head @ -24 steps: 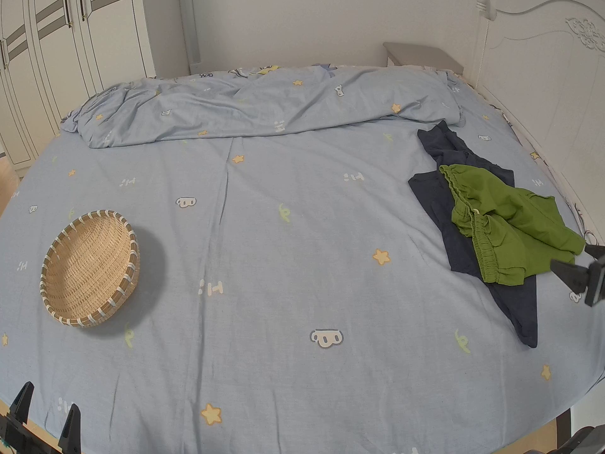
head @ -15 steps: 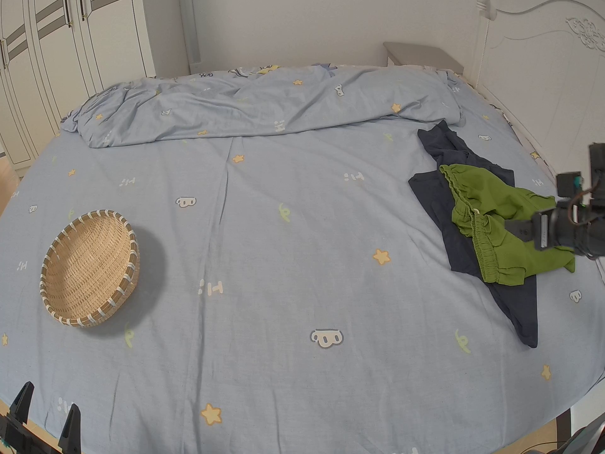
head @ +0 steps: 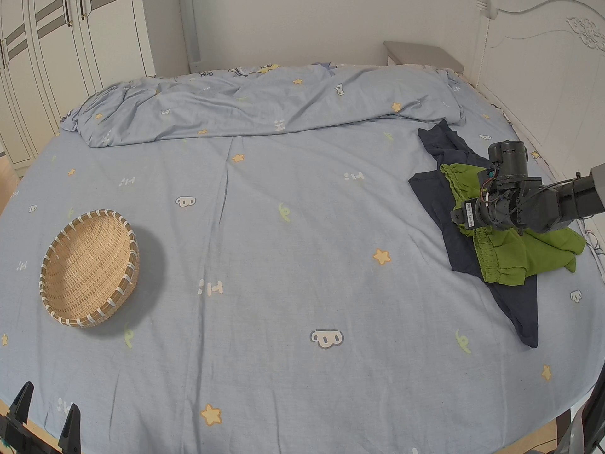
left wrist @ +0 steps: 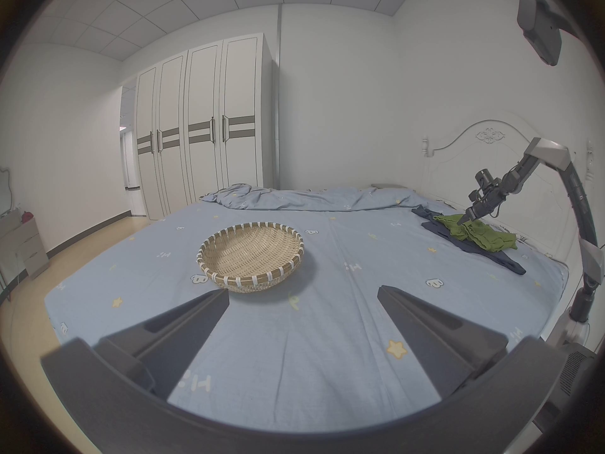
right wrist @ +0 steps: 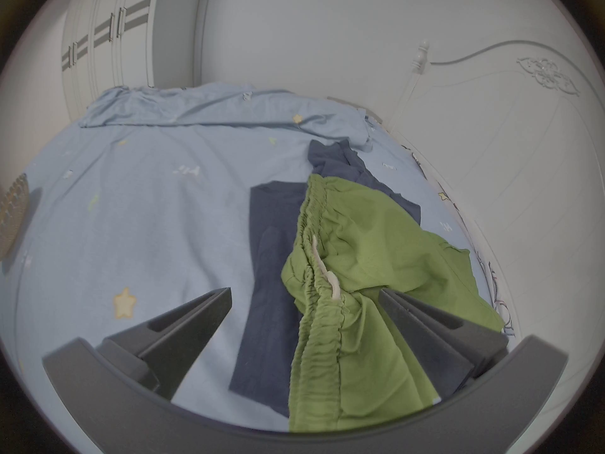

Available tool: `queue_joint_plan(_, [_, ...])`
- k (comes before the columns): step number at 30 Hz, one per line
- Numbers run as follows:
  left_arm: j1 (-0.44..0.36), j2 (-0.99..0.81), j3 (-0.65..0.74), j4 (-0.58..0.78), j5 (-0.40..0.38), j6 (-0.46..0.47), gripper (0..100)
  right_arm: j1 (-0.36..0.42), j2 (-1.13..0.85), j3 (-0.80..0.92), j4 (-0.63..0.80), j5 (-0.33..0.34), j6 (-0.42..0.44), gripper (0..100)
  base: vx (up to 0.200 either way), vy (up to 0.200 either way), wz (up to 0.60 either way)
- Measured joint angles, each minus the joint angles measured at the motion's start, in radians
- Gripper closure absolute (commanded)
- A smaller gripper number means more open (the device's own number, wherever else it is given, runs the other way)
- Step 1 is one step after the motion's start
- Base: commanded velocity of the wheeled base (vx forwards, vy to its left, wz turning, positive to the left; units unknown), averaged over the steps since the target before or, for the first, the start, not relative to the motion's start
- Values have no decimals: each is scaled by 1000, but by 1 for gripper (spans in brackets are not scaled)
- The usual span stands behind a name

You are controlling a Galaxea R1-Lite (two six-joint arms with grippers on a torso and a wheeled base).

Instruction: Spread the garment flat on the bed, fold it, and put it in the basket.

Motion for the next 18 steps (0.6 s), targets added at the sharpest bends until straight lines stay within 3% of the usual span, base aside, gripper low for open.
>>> queue_joint_plan(12, [0, 0, 0, 0, 0, 0, 0, -40, 92, -49, -33, -10, 0, 0, 0, 0, 0])
queue_joint_plan(13, [0, 0, 0, 0, 0, 0, 0, -41, 94, -49, -33, -9, 0, 100, 0, 0, 0])
queue_joint_plan(18, [0, 0, 0, 0, 0, 0, 0, -40, 103, -48, -33, -9, 0, 100, 0, 0, 0])
